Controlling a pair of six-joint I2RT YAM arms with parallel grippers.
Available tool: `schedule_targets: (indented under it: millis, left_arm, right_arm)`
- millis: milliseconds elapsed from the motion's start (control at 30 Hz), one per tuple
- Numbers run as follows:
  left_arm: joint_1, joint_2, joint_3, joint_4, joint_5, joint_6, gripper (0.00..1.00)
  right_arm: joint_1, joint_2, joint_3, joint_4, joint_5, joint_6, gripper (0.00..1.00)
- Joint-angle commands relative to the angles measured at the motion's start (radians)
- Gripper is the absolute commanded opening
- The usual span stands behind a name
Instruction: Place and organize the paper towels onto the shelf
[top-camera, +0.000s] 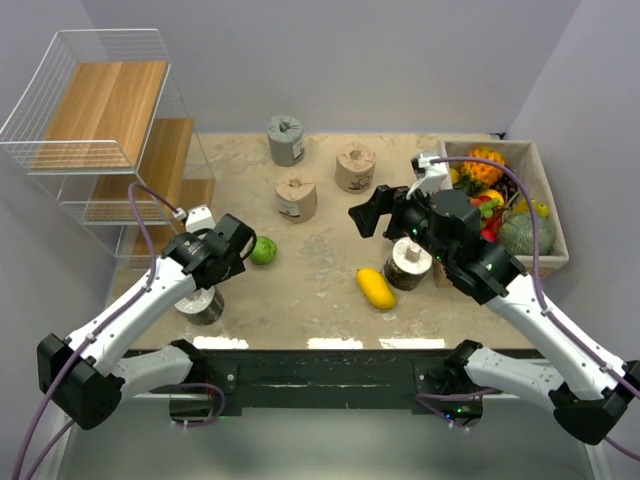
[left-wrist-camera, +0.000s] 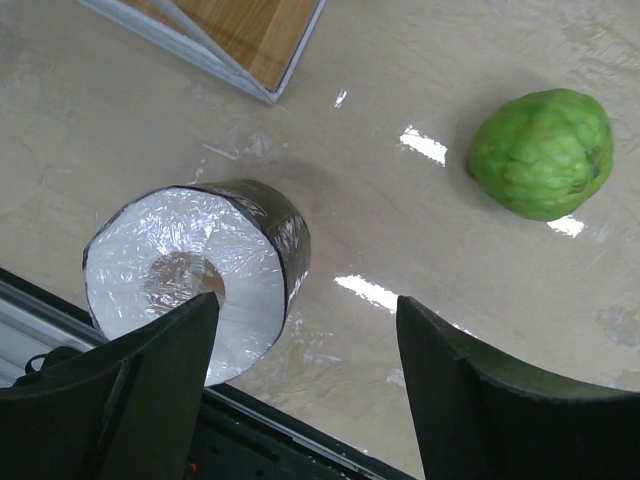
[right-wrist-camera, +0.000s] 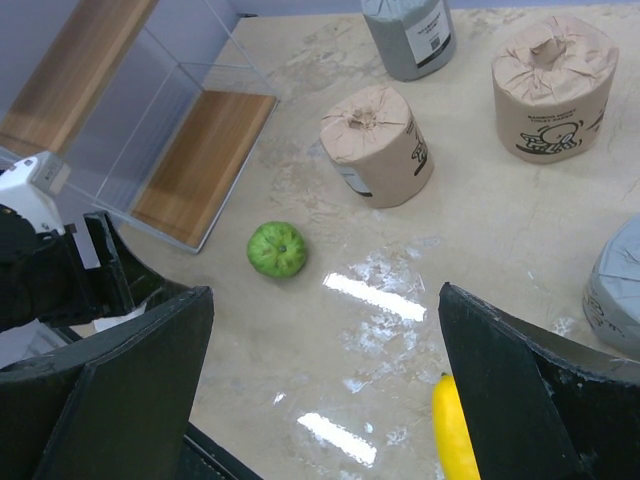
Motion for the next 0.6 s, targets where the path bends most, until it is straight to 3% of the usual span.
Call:
schedule_targets:
  millis: [0,333,567]
  left_arm:
    - [0.012,0.02,-0.036,0.031,-0.017,-0.08,0.76]
    - [0.026,0.092,-0.08,-0.018,-0.043,-0.218,0.77]
    - [0.025,0.15,-0.013,-0.121,-0.132,-0.289,0.77]
  right_arm:
    - [0.0,-0.035,-0.009,0.055,-0.015,-0.025,0.99]
    - [0.0,-0.081,-0.04,0.066,-0.007,-0.082,0.99]
    - [0.0,-0.084,-0.041,0.059,0.002,-0.108,0.99]
